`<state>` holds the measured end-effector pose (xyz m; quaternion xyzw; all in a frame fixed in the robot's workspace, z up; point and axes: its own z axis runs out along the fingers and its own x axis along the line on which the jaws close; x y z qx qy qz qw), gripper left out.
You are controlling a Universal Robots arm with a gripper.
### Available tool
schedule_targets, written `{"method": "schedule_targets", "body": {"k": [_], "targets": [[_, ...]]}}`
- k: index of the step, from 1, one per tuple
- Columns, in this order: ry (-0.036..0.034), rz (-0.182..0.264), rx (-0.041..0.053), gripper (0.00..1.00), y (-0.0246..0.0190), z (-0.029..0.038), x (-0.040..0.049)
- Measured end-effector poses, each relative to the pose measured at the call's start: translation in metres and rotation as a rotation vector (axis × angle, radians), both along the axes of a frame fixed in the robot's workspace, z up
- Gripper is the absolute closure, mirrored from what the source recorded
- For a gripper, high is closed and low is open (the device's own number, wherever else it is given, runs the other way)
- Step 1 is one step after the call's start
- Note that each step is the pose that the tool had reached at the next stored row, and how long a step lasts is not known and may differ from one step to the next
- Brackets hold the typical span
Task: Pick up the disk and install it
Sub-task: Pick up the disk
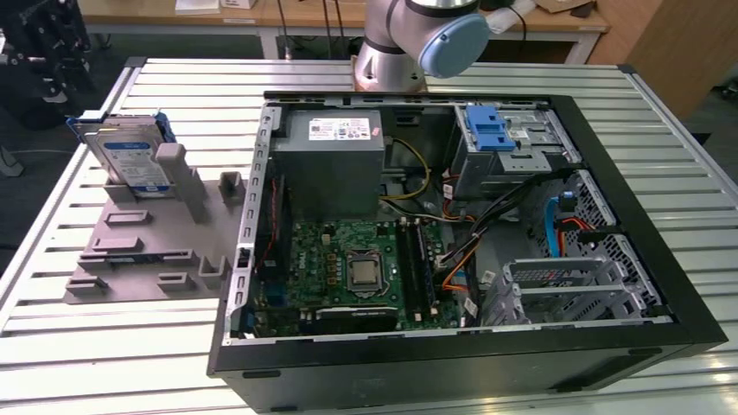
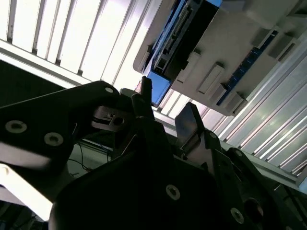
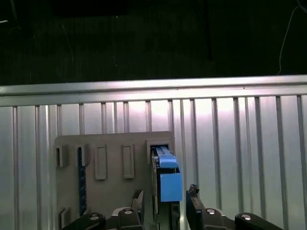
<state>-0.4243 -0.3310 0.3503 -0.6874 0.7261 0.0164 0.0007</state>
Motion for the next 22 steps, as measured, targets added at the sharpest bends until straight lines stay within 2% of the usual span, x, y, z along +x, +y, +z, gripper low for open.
{"method": "schedule_targets", "body": {"k": [4,13,14,15,22], "targets": [[-0.0016,0.0,-0.0016,0.53,0.0008,-0.0068,-0.001],[-0.0044,0.0,-0.0021,0.53,0.0041,-0.0125,-0.0058],[-0.0048,0.0,-0.0034,0.52,0.0052,-0.0179,-0.0062],[-0.0048,0.0,-0.0035,0.45,0.0055,-0.0192,-0.0062],[-0.0088,0.001,-0.0059,0.45,0.006,-0.0314,-0.0064]]}}
